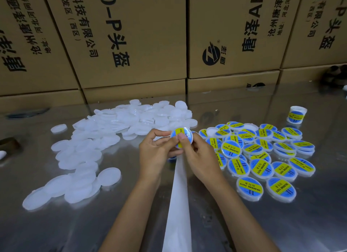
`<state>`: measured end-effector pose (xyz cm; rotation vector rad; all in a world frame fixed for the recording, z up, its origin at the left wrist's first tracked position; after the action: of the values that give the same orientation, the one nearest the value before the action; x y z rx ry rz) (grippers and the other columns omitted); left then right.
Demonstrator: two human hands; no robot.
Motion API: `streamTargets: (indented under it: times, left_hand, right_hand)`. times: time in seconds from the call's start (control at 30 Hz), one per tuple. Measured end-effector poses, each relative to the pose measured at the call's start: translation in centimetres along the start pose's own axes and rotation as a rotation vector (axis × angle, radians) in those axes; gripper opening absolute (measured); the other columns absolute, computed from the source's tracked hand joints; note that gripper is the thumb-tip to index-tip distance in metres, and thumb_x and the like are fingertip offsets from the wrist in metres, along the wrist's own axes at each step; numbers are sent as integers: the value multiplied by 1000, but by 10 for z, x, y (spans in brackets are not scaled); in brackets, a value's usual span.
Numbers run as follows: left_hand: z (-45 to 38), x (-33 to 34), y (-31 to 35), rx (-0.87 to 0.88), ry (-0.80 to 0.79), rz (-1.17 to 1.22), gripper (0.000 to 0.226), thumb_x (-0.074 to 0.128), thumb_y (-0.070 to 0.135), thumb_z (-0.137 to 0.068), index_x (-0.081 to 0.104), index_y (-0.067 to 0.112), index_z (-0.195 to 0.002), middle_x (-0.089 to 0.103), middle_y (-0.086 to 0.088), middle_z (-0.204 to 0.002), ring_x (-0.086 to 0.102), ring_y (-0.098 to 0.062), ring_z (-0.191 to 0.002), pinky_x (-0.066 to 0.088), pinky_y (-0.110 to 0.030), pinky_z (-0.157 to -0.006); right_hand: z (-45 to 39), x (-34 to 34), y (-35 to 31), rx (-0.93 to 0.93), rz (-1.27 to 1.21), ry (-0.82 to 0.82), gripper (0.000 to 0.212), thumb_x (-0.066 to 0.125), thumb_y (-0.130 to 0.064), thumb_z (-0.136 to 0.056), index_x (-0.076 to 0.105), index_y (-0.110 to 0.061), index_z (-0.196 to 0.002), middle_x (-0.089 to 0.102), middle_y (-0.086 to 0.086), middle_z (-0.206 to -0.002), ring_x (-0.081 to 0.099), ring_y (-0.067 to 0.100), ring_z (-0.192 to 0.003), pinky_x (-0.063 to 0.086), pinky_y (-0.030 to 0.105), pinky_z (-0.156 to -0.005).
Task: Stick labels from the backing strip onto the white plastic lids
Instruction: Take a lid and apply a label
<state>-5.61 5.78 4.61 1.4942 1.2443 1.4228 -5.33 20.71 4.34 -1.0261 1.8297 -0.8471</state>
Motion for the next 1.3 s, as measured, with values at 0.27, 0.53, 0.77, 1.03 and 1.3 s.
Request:
streamTargets:
  times: [0.27, 0.53, 0.77, 1.03, 1.3]
  left_hand:
    - [3, 9, 2, 15, -55, -77, 14, 73, 10, -90, 60, 8, -90, 76, -18, -83, 74, -29, -62, 57, -24, -53]
    - [6, 22, -2, 8, -176, -107, 39, 73, -7, -84, 68, 10, -119, 77, -14, -89, 75, -20, -70, 57, -24, -55]
    - [4, 15, -4, -3, -116, -75, 27, 74, -1, -86, 71, 12, -110, 77, -17, -82, 76, -27, -70, 57, -21, -57]
    - [1, 3, -5, 3, -17, -69, 8, 72, 5, -88, 78, 10, -90, 75, -12, -75, 72, -22, -63, 58, -25, -53]
    - [1, 11, -6, 20, -100, -158, 11, 68, 17, -95, 77, 10, -96, 76, -7, -78, 67, -17, -57, 55, -27, -46]
  right_hand:
    - [-1, -14, 8, 34, 178, 125, 56, 35, -41, -105, 36, -26, -52, 43, -5, -49, 47, 22, -58, 29, 32, -57]
    - [-1, -16, 13, 73, 56, 156, 53, 36, -53, -102, 44, -29, -55, 48, -8, -51, 48, 15, -59, 36, 34, -56]
    - [-1, -15, 14, 89, 18, 127, 55, 50, -67, -90, 34, -23, -60, 43, -14, -49, 40, 9, -51, 34, 32, -55]
    - [2, -12, 2, 14, 187, 104, 66, 38, -88, -74, 41, -24, -59, 43, -8, -50, 40, 12, -51, 30, 28, -50]
    - [-1, -8, 12, 55, 149, 62, 58, 45, -52, -99, 44, -12, -57, 39, -2, -46, 41, 16, -52, 32, 34, -54]
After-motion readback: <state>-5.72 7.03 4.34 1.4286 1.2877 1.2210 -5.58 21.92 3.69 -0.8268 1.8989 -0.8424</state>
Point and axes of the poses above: each hand's wrist, its own z-axis away from the middle knuckle, its own x-axis out of the palm, y = z × x, the point moved 10 cm from there along -z, towards the middle knuckle
